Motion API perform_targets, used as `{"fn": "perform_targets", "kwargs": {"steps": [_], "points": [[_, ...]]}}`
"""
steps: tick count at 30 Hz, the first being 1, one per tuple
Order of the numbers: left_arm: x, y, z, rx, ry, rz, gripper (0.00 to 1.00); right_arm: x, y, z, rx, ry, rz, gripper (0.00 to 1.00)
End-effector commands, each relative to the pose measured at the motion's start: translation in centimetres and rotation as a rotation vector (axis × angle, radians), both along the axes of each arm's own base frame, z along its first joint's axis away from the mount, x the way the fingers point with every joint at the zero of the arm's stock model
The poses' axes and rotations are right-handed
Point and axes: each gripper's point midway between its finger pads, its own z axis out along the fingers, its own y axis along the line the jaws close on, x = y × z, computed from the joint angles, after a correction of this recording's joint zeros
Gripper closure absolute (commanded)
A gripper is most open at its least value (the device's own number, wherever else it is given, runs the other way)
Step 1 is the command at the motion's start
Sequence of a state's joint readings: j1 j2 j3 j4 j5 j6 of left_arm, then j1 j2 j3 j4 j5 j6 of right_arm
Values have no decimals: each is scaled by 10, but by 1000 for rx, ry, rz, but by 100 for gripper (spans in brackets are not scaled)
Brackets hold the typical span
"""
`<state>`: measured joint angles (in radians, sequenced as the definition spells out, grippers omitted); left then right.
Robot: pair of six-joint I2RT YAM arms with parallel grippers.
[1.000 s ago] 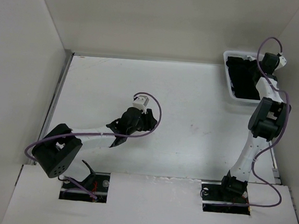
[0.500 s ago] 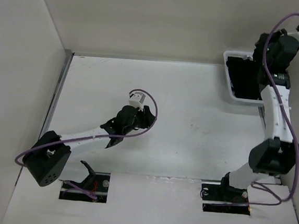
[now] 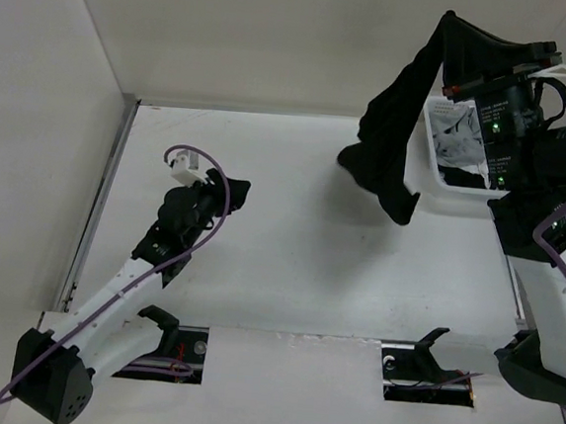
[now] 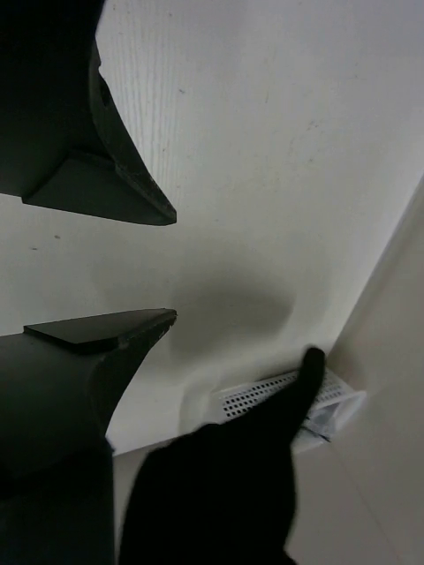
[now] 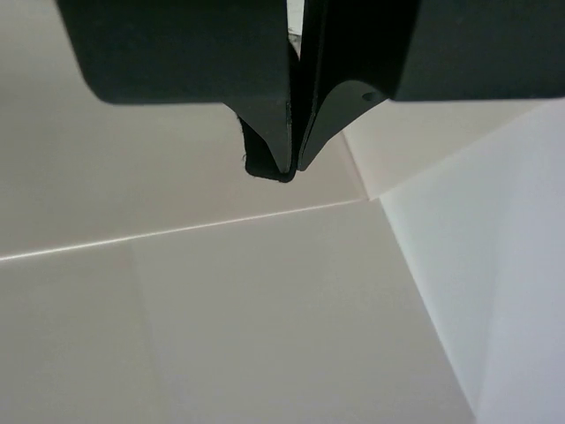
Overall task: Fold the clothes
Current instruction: Move the tank top to the center of the board
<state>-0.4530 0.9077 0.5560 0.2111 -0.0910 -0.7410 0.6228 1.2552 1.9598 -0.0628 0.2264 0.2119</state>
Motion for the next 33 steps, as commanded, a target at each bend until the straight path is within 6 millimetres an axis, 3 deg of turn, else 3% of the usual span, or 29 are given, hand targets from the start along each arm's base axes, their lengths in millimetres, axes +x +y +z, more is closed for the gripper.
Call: {"fn": "perform_targets", "kwargs": {"steps": [1, 6, 8, 12, 15, 17, 19, 20, 23, 26, 30, 33], "points": [[-7, 14, 13, -66, 4, 27, 58, 13, 13, -15, -66, 40, -43, 97], [-11, 28, 19, -86, -6, 50, 58, 52, 60, -67, -118, 141, 37, 97], [-11, 29, 14, -79, 1, 53, 58, 76, 82, -96, -132, 191, 69, 97], [-8, 29, -8, -49, 50, 61, 58, 163, 107, -177, -148, 334, 97, 97], [-2, 35, -24, -21, 89, 90, 58, 244, 110, -220, -142, 423, 71, 98], [1, 39, -33, 2, 113, 105, 59, 289, 99, -229, -95, 467, 37, 99], [3, 40, -42, 28, 134, 120, 59, 315, 86, -227, -24, 495, 23, 100], [3, 40, -48, 46, 147, 124, 59, 316, 81, -222, 12, 505, 37, 100], [1, 40, -66, 94, 182, 136, 59, 284, 72, -188, 25, 445, 66, 100], [1, 34, -69, 96, 187, 128, 59, 221, 76, -149, -37, 333, 86, 100], [-1, 28, -47, 57, 136, 121, 60, 127, 89, -105, -102, 223, 133, 99], [-8, 30, -17, 21, 65, 138, 60, 55, 95, -73, -142, 140, 162, 99]]}}
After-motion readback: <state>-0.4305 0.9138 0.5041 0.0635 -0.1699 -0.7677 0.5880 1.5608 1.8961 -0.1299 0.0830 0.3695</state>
